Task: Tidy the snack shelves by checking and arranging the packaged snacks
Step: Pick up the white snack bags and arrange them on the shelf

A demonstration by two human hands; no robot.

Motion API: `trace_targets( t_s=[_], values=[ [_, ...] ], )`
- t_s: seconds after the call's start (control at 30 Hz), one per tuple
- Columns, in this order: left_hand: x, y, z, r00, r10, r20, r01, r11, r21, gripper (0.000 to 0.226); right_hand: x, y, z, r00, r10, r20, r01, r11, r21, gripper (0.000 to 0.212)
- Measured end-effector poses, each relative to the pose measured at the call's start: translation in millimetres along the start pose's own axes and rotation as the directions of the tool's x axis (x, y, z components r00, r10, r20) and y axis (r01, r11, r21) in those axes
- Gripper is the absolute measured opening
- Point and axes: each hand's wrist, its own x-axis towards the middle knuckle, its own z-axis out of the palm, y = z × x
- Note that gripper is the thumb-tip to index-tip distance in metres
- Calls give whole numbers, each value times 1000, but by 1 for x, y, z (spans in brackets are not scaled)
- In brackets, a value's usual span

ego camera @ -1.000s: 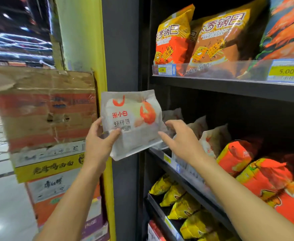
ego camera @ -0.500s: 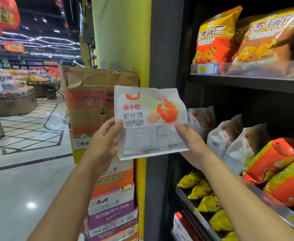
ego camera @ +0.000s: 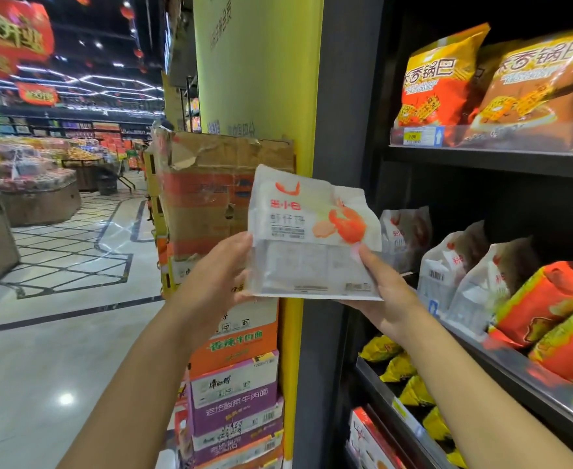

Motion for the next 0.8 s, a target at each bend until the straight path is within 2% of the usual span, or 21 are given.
trace_targets(
  t_s=[0.07, 0.13, 0.23, 0.3, 0.43, 0.57, 0.67, 0.73, 0.8],
  values=[
    [-1, -4, 1, 999, 19, -48, -14, 994, 106, 63, -3, -5, 13, 999, -42, 15, 43, 993, -112, 61],
    [2, -9, -1, 993, 17, -116, -4, 993, 114, 55, -8, -10, 23, 997, -65, 39, 71, 978, -197, 65],
    [6, -13, -15, 992, -52, -114, 37, 990, -134, 32, -22, -23, 32, 991, -68, 118, 87, 983, -161, 67],
    [6, -16, -24, 990, -94, -101, 59, 951, -304, 28, -29, -33, 36, 988, -63, 139, 75, 994, -84, 71],
    [4, -18, -30, 984, -122, -128, 55, 899, -434, 26, -31, -45, 44, 982, -60, 178, 83, 989, -124, 74],
    [2, -12, -26, 979, -131, -155, 62, 919, -389, 35, -31, -53, 50, 970, -37, 242, 100, 962, -253, 60],
    [2, -4, -17, 976, -161, -149, 109, 946, -306, 36, -27, -54, 52, 973, 15, 231, 81, 912, -402, 68],
    [1, 4, -11, 970, -205, -129, 166, 952, -258, 26, -24, -54, 52, 984, 37, 172, 36, 914, -404, 66],
    [0, 12, -9, 961, -252, -112, 222, 948, -228, 19, -22, -53, 49, 990, 89, 108, -50, 946, -320, 52]
  ],
)
